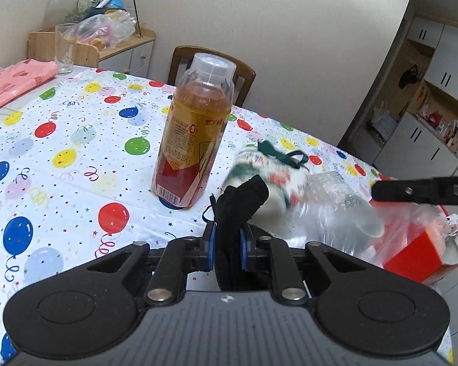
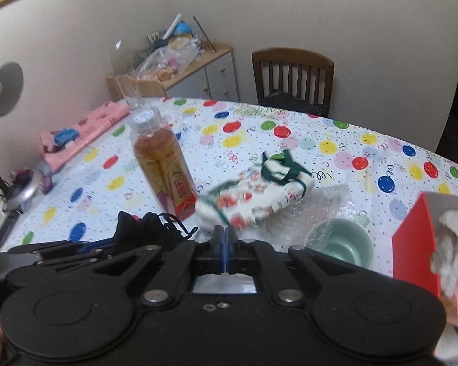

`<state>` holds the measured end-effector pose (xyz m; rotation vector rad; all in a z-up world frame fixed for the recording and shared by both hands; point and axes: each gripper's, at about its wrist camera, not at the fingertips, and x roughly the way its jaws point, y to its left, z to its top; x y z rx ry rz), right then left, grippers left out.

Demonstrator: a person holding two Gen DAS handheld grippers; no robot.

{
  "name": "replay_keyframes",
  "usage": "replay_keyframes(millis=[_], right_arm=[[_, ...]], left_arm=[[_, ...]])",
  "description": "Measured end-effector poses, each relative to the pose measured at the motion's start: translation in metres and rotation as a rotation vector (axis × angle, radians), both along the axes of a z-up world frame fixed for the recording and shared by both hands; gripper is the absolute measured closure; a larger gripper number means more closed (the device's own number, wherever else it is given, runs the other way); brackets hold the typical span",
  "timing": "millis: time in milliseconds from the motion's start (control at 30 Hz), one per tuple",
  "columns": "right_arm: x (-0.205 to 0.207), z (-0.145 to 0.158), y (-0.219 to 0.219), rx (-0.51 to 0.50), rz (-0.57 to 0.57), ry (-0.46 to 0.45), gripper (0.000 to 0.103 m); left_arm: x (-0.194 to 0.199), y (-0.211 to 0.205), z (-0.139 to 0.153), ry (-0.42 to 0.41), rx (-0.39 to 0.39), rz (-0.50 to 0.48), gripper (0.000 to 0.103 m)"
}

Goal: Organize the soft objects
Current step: 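Lift the black mask with the left gripper while the right gripper lifts the clear plastic bag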

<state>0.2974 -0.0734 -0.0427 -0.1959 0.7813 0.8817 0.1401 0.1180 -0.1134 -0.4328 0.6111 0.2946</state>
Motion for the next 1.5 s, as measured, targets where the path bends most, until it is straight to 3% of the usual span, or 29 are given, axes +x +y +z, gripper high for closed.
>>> replay_keyframes(millis=[233, 533, 833, 1167, 1267, 1333, 1367, 1500], right_arm=[[-0.006, 0.025, -0.034, 0.075, -0.021, -0.017, 0.103], [-0.008, -0.011, -0.036, 0.01, 0.038, 0.05, 0.102], [0.0, -0.049, -0.019, -0.105, 0.025, 0.093, 0.101], [-0.003, -0.045, -0.034, -0.139, -0.009, 0.061, 0.097], [-0.003, -0.042, -0.038, -0.137, -0.016, 0.05, 0.083], [-0.005, -0.039, -0.038, -0.124, -0.018, 0.036, 0.03], [-0.008, -0.037, -0.039, -0.118, -0.017, 0.015, 0.02], [-0.006, -0.042, -0.03, -0.154, 0.0, 0.02, 0.021]], left_arm=[[-0.011, -0.007, 0.02, -0.051, 0.012, -0.001, 0.088], [-0.019, -0.009, 0.011, -0.012, 0.007, 0.018, 0.088], [-0.025, -0.002, -0.004, 0.015, -0.022, 0.021, 0.088], [-0.025, 0.009, -0.011, 0.029, -0.043, 0.016, 0.088], [-0.024, 0.01, -0.013, 0.033, -0.048, 0.008, 0.088], [-0.023, 0.01, -0.013, 0.034, -0.049, 0.002, 0.088], [-0.022, 0.01, -0.013, 0.035, -0.049, -0.002, 0.088], [-0.021, 0.01, -0.013, 0.037, -0.049, -0.014, 0.088]])
